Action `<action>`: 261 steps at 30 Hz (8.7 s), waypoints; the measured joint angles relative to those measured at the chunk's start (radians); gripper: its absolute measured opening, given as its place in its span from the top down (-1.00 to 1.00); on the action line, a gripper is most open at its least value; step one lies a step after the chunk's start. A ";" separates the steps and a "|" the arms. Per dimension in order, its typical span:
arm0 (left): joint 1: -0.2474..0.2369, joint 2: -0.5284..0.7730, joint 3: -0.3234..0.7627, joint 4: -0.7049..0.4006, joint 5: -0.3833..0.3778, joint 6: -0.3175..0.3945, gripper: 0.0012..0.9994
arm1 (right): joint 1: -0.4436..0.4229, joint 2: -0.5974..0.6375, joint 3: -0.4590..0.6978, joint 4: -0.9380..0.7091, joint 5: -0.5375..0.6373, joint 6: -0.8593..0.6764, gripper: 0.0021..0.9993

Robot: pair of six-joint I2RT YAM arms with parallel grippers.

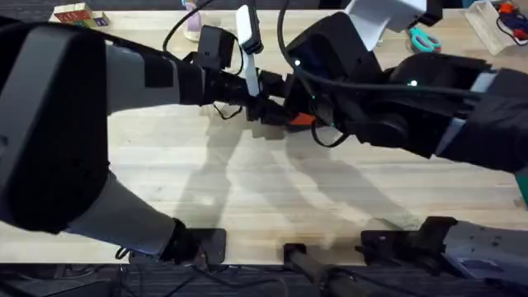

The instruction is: Unzip the bag, pick up the pens from the table one at a time and place them inside, then zip the bag closed.

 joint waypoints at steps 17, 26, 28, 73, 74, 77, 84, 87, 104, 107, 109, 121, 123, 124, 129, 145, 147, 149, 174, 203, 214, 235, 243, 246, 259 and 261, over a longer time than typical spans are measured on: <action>0.000 0.000 0.000 0.004 -0.018 -0.006 0.92 | -0.006 0.000 0.000 0.003 0.008 0.000 0.94; 0.000 0.000 0.000 0.004 -0.019 -0.006 0.92 | -0.083 0.000 0.000 -0.043 0.011 0.000 0.94; 0.000 0.000 0.000 0.004 -0.021 -0.006 0.92 | -0.108 0.000 0.000 -0.062 0.023 0.000 0.94; 0.000 0.000 0.000 0.025 -0.029 -0.005 0.46 | -0.399 -0.091 0.000 -0.094 0.058 -0.053 -1.00; 0.000 0.000 0.000 0.027 -0.029 -0.006 0.20 | -0.399 -0.091 0.000 -0.094 0.056 -0.053 -1.00; 0.000 0.000 0.000 0.029 -0.029 -0.006 -0.76 | -0.399 -0.091 0.000 -0.094 0.051 -0.053 -1.00; 0.000 0.000 0.000 0.030 -0.029 -0.009 -0.99 | -0.399 -0.091 0.000 -0.094 0.048 -0.053 -1.00; 0.000 0.000 0.000 0.028 -0.029 -0.009 -0.99 | -0.399 -0.091 0.000 -0.094 0.048 -0.053 -1.00; 0.069 -0.151 0.000 -0.156 -0.029 -0.009 -0.99 | -0.398 -0.150 0.000 -0.096 -0.073 -0.265 -1.00; 0.121 -0.193 0.000 -0.198 -0.029 -0.009 -0.99 | -0.399 -0.188 0.000 -0.096 -0.136 -0.294 -1.00; 0.157 -0.212 0.000 -0.220 -0.029 -0.009 -0.99 | -0.399 -0.211 0.000 -0.097 -0.180 -0.312 -1.00; 0.284 -0.251 0.000 -0.248 -0.029 -0.009 -0.99 | -0.395 -0.277 0.000 -0.200 -0.438 -0.334 -1.00; 0.293 -0.251 0.000 -0.248 -0.029 -0.009 -0.99 | -0.383 -0.277 0.000 -0.226 -0.456 -0.321 -1.00; 0.297 -0.251 0.000 -0.248 -0.029 -0.009 -0.99 | -0.373 -0.277 0.000 -0.234 -0.464 -0.314 -1.00; 0.315 -0.251 0.000 -0.248 -0.029 -0.009 -0.99 | -0.296 -0.277 0.000 -0.279 -0.462 -0.289 -1.00; 0.326 -0.251 0.000 -0.249 -0.029 -0.009 -0.99 | -0.091 -0.281 0.000 -0.327 -0.313 -0.273 -1.00; 0.326 -0.251 0.000 -0.259 -0.029 -0.009 -0.99 | -0.089 -0.281 0.000 -0.327 -0.295 -0.273 -1.00; 0.326 -0.251 0.000 -0.270 -0.029 -0.009 -0.99 | -0.089 -0.281 0.000 -0.327 -0.283 -0.273 -1.00; 0.326 -0.251 0.000 -0.295 -0.022 -0.009 -0.99 | -0.089 0.037 0.000 -0.096 -0.262 -0.274 -1.00; 0.326 -0.251 0.000 -0.312 -0.022 -0.009 -0.99 | -0.089 0.137 0.000 -0.007 -0.189 -0.221 0.42; 0.326 -0.251 0.000 -0.312 -0.022 -0.009 -0.99 | -0.083 0.137 0.000 -0.003 -0.188 -0.217 0.94; 0.326 -0.251 0.000 -0.312 -0.010 -0.009 -0.99 | -0.084 -0.010 0.000 -0.005 -0.187 -0.217 0.94; 0.315 -0.251 0.000 -0.312 0.049 -0.003 -0.99 | -0.085 -0.015 -0.004 0.006 -0.172 -0.217 0.94; 0.283 -0.251 0.000 -0.312 0.059 0.012 -0.99 | -0.085 -0.015 -0.004 0.008 -0.167 -0.217 0.94; 0.129 -0.199 0.000 -0.278 0.054 0.051 -0.99 | -0.085 -0.015 -0.004 0.008 -0.164 -0.217 0.94; 0.112 -0.167 0.000 -0.260 0.053 0.052 -0.99 | -0.085 -0.015 -0.004 0.008 -0.164 -0.217 0.94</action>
